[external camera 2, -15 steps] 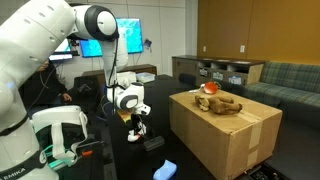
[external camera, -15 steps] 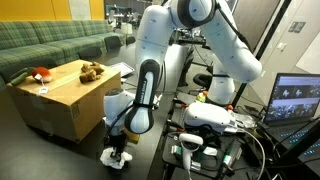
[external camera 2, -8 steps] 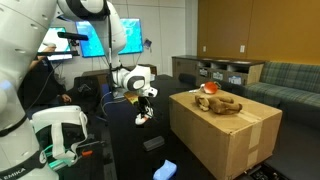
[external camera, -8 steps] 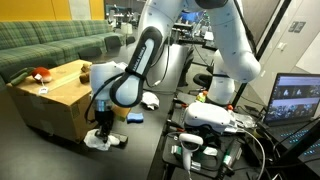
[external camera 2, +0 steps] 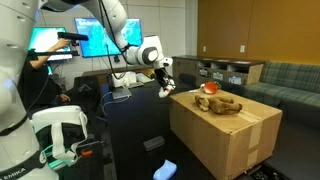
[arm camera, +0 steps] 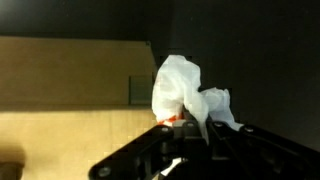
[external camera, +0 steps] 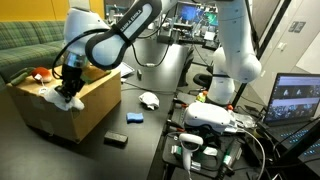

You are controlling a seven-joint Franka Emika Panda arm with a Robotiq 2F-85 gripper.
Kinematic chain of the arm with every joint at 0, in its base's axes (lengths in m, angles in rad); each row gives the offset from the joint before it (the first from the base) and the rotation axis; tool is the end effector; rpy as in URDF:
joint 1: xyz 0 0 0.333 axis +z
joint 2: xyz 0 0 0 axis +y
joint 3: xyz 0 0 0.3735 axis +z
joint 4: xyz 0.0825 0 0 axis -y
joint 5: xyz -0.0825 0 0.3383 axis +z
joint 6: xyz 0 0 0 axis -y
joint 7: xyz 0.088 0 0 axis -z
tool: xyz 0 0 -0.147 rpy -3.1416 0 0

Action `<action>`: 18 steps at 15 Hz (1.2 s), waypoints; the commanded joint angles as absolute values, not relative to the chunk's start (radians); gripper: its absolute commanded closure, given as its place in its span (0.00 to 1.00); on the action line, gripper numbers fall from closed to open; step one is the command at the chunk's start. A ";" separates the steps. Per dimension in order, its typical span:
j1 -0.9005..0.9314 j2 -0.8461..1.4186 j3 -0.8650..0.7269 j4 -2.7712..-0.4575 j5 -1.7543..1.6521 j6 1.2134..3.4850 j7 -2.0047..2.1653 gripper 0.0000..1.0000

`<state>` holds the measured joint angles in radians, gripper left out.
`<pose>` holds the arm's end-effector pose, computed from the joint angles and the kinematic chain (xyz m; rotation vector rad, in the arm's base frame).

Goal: Put the white towel on the table, the then moose on the box, then the blue sponge on the table, then the turnip plushie on the box, then the duster on the table, and lastly, the white cloth on the box

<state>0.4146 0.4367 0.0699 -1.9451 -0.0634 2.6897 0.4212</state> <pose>0.5803 0.3016 0.3353 -2.9798 -0.1564 -0.4237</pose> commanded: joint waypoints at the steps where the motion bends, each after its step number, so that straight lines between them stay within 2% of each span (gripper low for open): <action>1: 0.470 0.506 -0.032 -1.768 -0.178 2.647 0.555 0.98; 12: 0.479 0.852 -0.183 -1.364 -0.251 2.449 0.726 0.98; 18: 0.452 0.893 -0.159 -1.244 -0.250 2.262 0.719 0.98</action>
